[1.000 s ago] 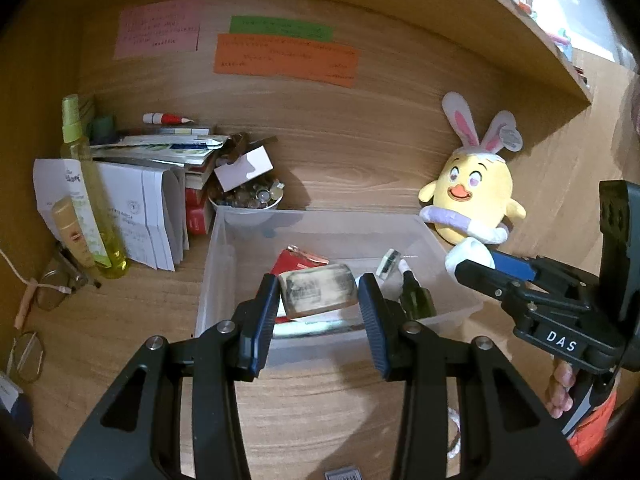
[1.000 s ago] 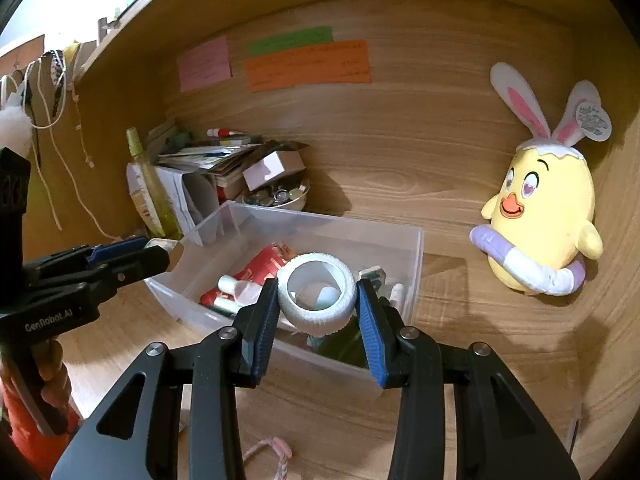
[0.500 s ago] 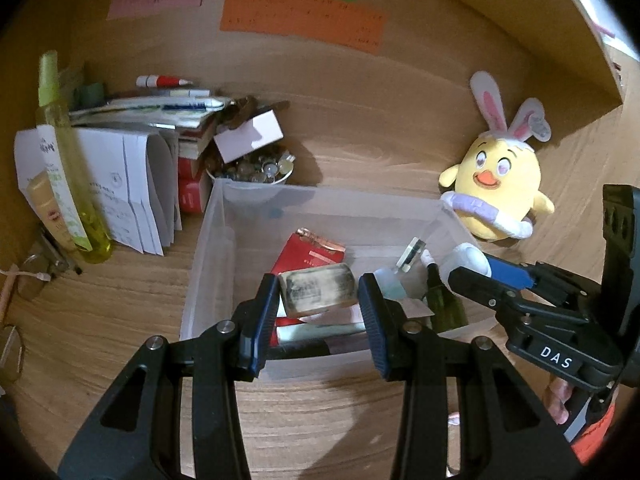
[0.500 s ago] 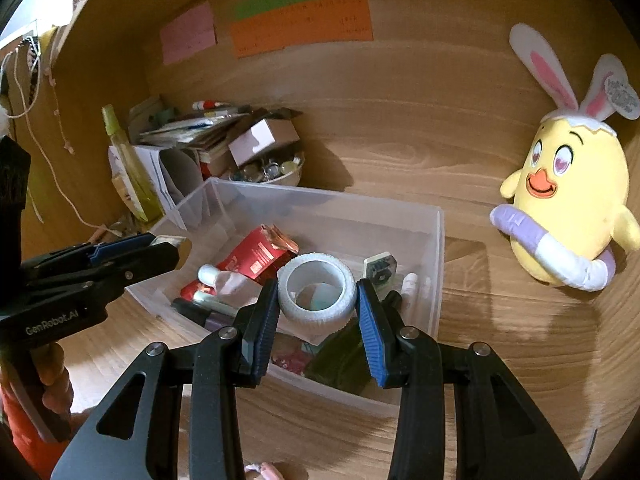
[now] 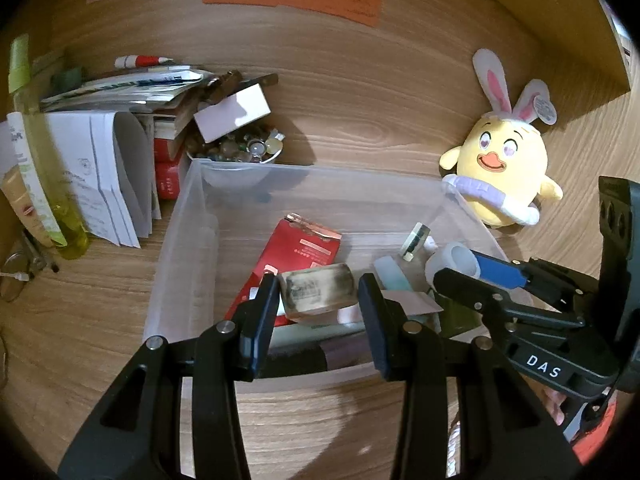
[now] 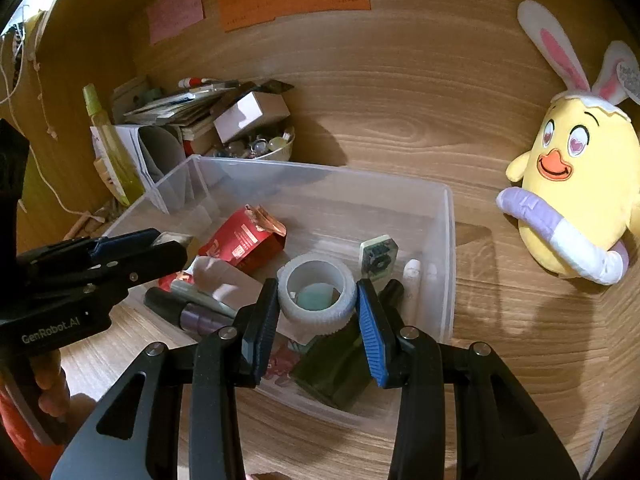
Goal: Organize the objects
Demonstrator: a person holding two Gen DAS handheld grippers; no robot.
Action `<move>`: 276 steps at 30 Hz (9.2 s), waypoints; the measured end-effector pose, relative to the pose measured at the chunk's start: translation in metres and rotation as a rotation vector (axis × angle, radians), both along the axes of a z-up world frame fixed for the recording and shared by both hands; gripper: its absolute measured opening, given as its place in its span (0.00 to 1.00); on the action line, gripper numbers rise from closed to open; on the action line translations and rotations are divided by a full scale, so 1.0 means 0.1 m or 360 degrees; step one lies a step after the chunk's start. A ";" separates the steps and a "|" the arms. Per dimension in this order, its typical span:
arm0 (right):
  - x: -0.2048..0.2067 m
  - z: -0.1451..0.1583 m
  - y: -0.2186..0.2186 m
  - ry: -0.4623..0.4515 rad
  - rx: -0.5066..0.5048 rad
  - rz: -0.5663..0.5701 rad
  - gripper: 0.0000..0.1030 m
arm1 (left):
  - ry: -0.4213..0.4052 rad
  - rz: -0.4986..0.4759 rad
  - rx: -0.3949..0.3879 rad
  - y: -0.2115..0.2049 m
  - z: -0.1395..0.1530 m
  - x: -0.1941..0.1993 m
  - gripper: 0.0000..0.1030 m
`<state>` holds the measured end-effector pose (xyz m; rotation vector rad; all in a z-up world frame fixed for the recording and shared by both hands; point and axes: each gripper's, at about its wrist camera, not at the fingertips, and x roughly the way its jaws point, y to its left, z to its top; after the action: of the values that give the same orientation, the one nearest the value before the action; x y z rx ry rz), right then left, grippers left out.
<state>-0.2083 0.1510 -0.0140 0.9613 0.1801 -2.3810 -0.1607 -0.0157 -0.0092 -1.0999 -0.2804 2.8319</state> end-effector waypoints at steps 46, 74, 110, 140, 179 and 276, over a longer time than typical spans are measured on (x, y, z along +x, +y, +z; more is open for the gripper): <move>0.88 0.02 0.38 -0.0017 0.0006 -0.0047 0.79 | 0.0074 0.0012 -0.0125 0.11 0.10 1.10 0.77; 1.03 -0.50 0.10 -0.0149 0.0199 0.0089 0.18 | -0.0184 -0.0119 -0.0163 0.31 -0.56 1.47 0.75; 1.00 0.15 0.21 0.0109 0.0007 0.0075 0.13 | 0.0103 -0.0028 -0.0089 0.18 0.03 1.24 0.26; 0.35 0.61 0.12 0.0265 -0.0123 0.0029 0.13 | 0.0205 0.0063 -0.0092 0.07 0.39 0.48 0.26; 0.13 0.25 -0.04 0.0122 0.0018 0.0039 0.35 | 0.0056 -0.0017 -0.0082 0.08 0.17 0.18 0.26; 0.85 0.33 0.38 0.0196 -0.0042 -0.0072 0.90 | 0.0197 0.0101 -0.0193 0.14 0.26 0.96 0.95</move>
<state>-0.1236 0.1893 0.0185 0.8149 0.1746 -2.4794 -0.0648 -0.0016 0.0166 -0.9460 -0.1374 2.9933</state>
